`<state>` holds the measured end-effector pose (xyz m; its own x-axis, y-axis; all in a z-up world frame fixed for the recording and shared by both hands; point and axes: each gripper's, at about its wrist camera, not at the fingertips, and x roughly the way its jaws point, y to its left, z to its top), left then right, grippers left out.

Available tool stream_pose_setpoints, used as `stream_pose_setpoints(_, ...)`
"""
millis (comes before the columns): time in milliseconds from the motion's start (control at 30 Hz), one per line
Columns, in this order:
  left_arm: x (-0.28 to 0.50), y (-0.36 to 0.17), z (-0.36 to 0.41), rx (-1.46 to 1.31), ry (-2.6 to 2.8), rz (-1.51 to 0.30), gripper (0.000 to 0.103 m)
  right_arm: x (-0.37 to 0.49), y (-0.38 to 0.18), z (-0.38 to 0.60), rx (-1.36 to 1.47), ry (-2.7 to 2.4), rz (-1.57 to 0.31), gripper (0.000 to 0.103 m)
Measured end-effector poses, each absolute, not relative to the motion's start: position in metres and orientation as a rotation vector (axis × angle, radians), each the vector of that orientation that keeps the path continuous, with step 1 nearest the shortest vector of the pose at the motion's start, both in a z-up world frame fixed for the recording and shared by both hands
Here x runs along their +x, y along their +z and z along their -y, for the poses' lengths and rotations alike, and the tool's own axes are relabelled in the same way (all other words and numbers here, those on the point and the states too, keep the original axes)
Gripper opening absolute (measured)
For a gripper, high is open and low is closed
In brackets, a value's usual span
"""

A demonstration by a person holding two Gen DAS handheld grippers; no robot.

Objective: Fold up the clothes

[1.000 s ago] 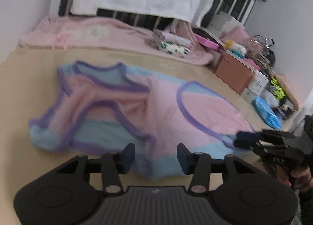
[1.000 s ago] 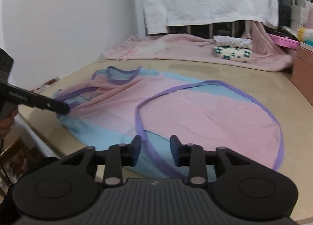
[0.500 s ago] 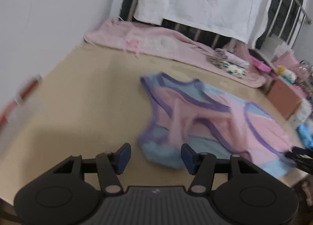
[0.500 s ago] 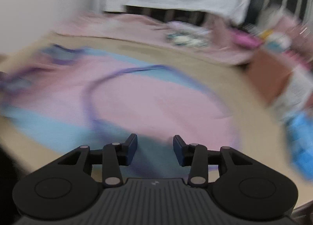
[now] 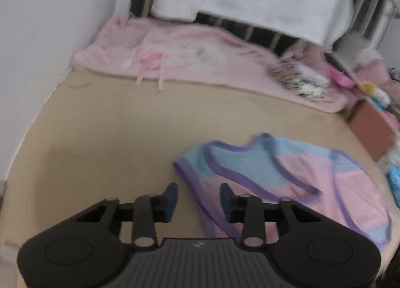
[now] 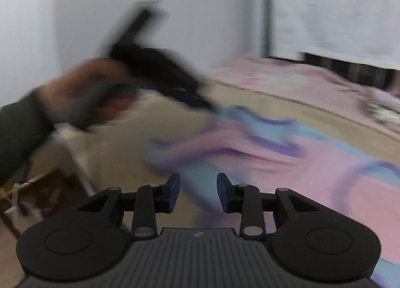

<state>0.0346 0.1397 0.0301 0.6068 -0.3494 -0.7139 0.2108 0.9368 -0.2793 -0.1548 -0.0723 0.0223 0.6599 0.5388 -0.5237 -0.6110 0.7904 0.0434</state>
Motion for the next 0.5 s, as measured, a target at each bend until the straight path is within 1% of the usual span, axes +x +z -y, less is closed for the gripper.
stream_pose_setpoints(33, 0.040, 0.026, -0.141, -0.204, -0.345, -0.869, 0.016, -0.152, 0.022, 0.069, -0.141, 0.653, -0.541, 0.032)
stream_pose_setpoints(67, 0.044, 0.024, -0.143, -0.235, -0.353, -0.879, 0.006, -0.150, 0.022, 0.065, -0.142, 0.652, -0.536, 0.032)
stream_pose_setpoints(100, 0.048, 0.022, -0.145, -0.264, -0.357, -0.891, 0.001, -0.147, 0.021, 0.062, -0.142, 0.652, -0.531, 0.032)
stream_pose_setpoints(133, 0.053, 0.021, -0.148, -0.287, -0.347, -0.895, 0.001, -0.144, 0.021, 0.058, -0.142, 0.652, -0.526, 0.032)
stream_pose_setpoints(200, 0.057, 0.024, -0.156, -0.338, -0.330, -0.875, 0.001, -0.139, 0.021, 0.052, -0.143, 0.651, -0.517, 0.020)
stream_pose_setpoints(233, 0.059, 0.027, -0.161, -0.372, -0.330, -0.858, 0.001, -0.137, 0.020, 0.048, -0.144, 0.651, -0.512, 0.009)
stream_pose_setpoints(267, 0.062, 0.030, -0.166, -0.408, -0.333, -0.840, 0.001, -0.134, 0.020, 0.045, -0.144, 0.650, -0.507, 0.006)
stream_pose_setpoints(333, 0.068, 0.033, -0.172, -0.445, -0.315, -0.807, 0.001, -0.129, 0.019, 0.038, -0.145, 0.649, -0.497, 0.004)
stream_pose_setpoints(433, 0.086, 0.026, -0.175, -0.507, -0.257, -0.792, 0.004, -0.121, 0.019, 0.027, -0.146, 0.648, -0.483, 0.005)
stream_pose_setpoints(467, 0.091, 0.023, -0.176, -0.521, -0.240, -0.809, 0.011, -0.118, 0.018, 0.024, -0.146, 0.648, -0.478, 0.011)
stream_pose_setpoints(500, 0.089, 0.021, -0.178, -0.518, -0.243, -0.819, 0.024, -0.116, 0.018, 0.020, -0.147, 0.648, -0.473, 0.016)
